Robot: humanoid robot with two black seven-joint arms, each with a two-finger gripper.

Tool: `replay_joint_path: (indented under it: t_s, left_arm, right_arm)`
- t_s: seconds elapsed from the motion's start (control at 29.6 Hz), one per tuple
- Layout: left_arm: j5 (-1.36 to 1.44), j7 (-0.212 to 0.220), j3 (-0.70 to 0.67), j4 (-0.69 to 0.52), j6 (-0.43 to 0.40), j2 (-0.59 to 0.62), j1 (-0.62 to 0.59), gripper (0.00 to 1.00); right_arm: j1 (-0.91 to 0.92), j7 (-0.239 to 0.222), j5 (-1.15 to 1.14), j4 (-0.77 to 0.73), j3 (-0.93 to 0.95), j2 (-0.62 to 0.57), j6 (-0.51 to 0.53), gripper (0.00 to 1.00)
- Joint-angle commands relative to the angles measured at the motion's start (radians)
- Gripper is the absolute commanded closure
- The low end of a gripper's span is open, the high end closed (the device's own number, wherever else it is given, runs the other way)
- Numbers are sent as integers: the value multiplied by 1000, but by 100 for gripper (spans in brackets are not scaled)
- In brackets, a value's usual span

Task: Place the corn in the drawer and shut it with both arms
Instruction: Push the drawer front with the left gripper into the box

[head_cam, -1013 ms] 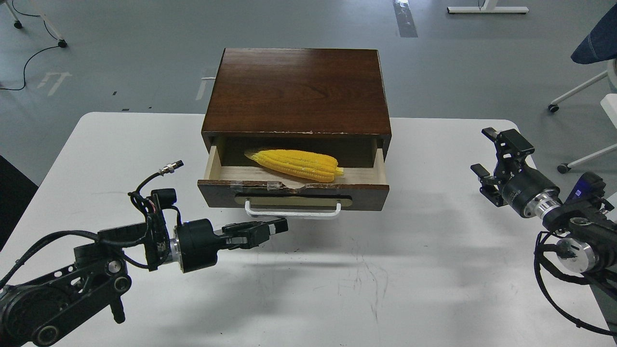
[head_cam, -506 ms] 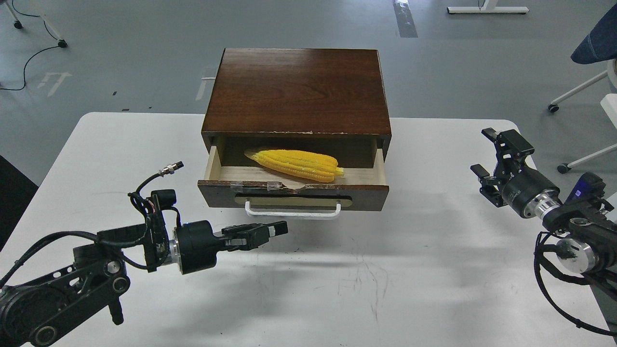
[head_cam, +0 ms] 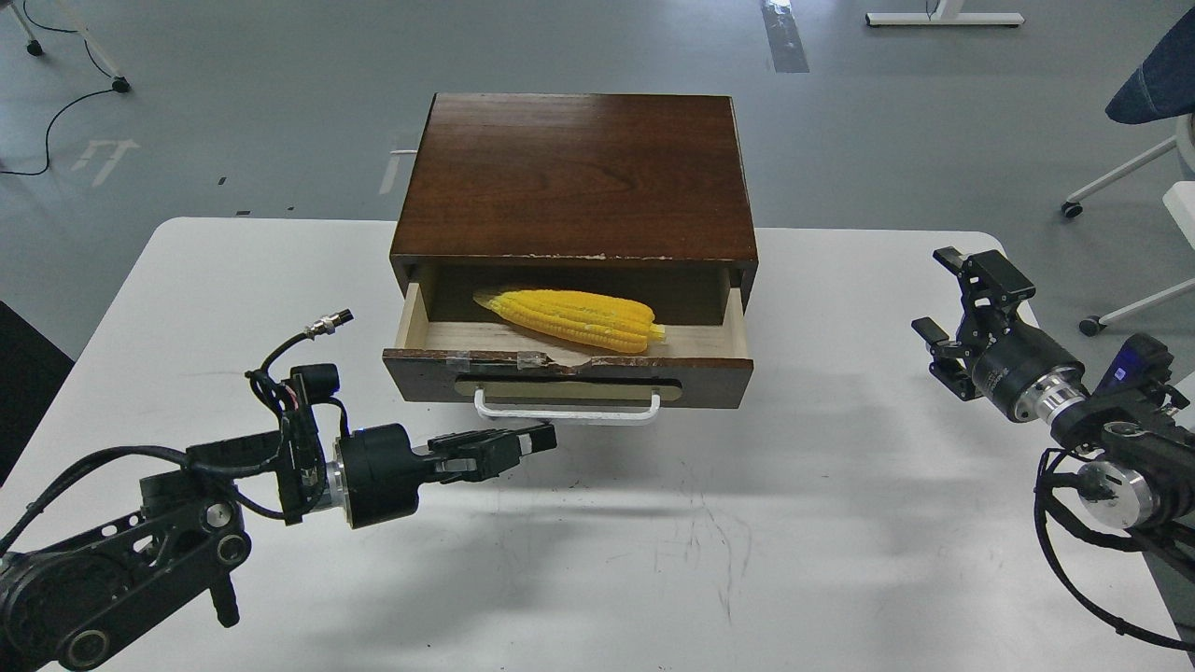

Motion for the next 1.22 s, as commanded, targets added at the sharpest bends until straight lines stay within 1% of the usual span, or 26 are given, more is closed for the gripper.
replay_joint_path:
  t_s: [0.0,0.34,0.71,1.18]
  left_arm:
    - [-9,0,0,0,0,-1,-4,100]
    - [-11,0,-2,26,2,-4,-9,100]
    - [-26,0,-2,75,-1,-6,-44,100]
    - [-42,0,2,103,-6,-7,-76,100]
  right_arm:
    - [0,0,0,0,0,0,0,0]
    - [-1,0,0,0,0,0,0,0]
    - [-14,0,0,0,0,0,-2,0]
    - [-15,0,0,0,0,0,-2,0]
